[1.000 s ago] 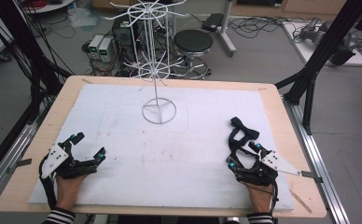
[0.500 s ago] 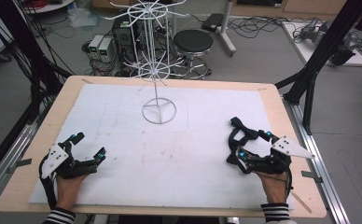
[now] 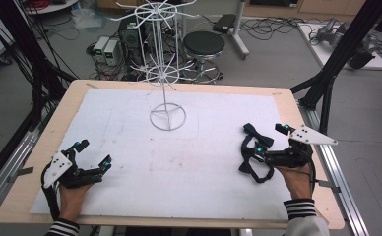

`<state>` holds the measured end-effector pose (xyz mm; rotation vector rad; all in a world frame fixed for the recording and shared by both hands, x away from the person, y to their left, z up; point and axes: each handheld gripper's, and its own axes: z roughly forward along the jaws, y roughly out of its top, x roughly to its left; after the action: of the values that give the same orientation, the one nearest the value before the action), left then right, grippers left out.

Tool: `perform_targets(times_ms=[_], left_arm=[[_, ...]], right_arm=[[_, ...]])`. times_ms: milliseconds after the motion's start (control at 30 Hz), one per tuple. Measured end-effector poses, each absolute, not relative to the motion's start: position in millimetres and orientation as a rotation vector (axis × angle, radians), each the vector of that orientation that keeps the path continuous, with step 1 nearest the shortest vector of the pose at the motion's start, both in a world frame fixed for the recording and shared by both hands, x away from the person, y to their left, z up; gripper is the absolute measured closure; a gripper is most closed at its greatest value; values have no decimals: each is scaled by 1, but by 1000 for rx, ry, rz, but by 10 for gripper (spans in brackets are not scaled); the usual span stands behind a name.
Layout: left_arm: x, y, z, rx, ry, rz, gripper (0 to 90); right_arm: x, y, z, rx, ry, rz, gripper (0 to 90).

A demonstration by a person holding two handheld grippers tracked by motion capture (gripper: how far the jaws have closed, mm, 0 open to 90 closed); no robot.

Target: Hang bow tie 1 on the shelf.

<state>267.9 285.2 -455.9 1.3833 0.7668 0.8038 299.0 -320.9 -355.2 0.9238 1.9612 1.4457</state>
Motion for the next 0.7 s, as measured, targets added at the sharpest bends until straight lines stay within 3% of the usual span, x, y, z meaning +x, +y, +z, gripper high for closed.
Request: perform_targets(times_ms=[700], left_arm=[[268, 285, -456, 1384, 769, 802, 17]], right_arm=[[346, -325, -338, 940, 2181, 1247, 7]])
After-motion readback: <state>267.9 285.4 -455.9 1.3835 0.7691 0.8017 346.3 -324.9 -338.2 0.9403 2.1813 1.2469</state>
